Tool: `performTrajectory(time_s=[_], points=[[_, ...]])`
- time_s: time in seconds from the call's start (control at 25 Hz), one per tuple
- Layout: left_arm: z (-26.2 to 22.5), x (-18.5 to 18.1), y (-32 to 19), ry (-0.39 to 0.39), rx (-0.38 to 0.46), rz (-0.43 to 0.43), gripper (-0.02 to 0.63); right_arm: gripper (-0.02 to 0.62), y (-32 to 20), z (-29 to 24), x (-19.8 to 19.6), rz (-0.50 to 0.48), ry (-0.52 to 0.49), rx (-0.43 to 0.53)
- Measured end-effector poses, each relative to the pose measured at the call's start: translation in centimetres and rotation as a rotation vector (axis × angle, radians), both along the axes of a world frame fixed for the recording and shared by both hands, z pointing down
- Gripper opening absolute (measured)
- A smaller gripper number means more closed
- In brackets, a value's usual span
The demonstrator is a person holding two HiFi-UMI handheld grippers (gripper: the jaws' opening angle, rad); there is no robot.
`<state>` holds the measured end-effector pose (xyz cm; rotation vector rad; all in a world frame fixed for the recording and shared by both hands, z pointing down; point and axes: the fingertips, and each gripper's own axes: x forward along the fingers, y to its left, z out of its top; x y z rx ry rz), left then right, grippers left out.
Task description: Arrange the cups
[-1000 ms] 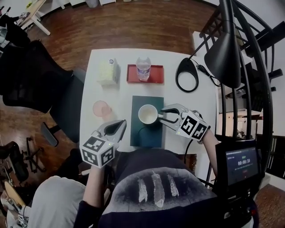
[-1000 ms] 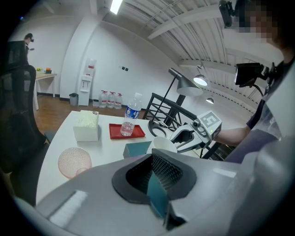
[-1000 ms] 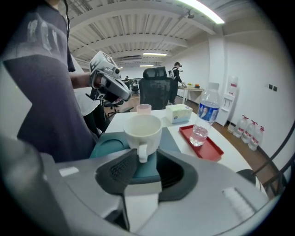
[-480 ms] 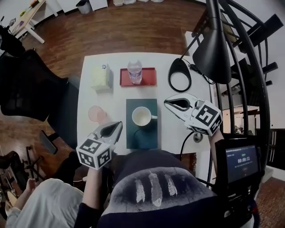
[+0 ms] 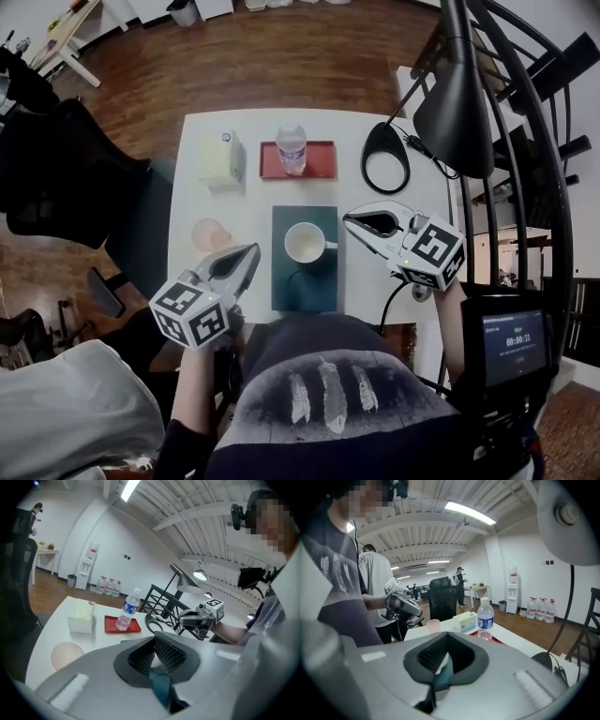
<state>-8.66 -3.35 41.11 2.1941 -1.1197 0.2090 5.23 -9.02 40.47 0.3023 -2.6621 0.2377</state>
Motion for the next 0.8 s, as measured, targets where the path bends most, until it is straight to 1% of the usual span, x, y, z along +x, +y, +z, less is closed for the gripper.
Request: performTrajectory(time_s=[0.12,0.24,0.52,0.68,0.72,0.8], points=[[-0.3,0.5,0.2,-0.011,0.007,0.015,0.015,0.003,-0.1,0.4,1.0,0.053,0.007,-0.011],[-0.8,0.3,0.3,-0.017,0.013,0.017,0.015,0.003,-0.4,0.4,1.2,0.089,-0.009,-0.025],[-2.3,0.2,0.0,-0.022,0.061,0.003,0.014,0.002,-0.2,0.2,1.0,0.072,0.009,-0.004],[-2.6,1.0,0.2,-0.099,0.084,0.061,0.014,0.002,-0.1,0.2,1.1,0.083,0.001,-0.007],[-2.7,1.1,0.2,-0.110,0.095,0.063,0.015,0.003,0.0,0.3,1.1,0.085,0.004,-0.009],[-2.8,0.9,0.2,-0.117,0.114,0.034,0.015,0.002,0.3,0.6,1.3,0.087,0.011,-0.012]])
